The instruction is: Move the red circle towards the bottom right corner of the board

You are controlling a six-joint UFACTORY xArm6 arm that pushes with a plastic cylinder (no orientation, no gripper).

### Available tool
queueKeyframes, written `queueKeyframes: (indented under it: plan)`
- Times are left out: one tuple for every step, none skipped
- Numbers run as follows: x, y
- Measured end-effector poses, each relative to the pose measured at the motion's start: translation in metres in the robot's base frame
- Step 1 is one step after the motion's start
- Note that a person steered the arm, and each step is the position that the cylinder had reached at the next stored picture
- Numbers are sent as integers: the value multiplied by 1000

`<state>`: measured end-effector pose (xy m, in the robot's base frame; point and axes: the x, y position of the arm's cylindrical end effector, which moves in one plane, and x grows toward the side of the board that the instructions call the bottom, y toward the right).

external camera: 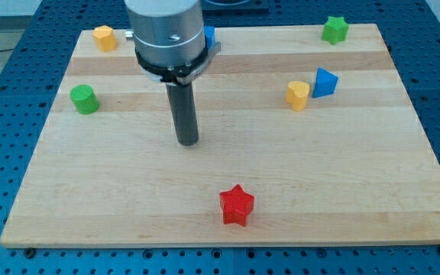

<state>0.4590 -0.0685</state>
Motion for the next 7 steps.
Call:
queueKeyframes:
  plan:
    - [-13,-27]
    - [-21,-63]
    - [-39,-92]
    - [-75,-114]
    - [-112,-115]
    - [-150,-114]
    - [-191,-93]
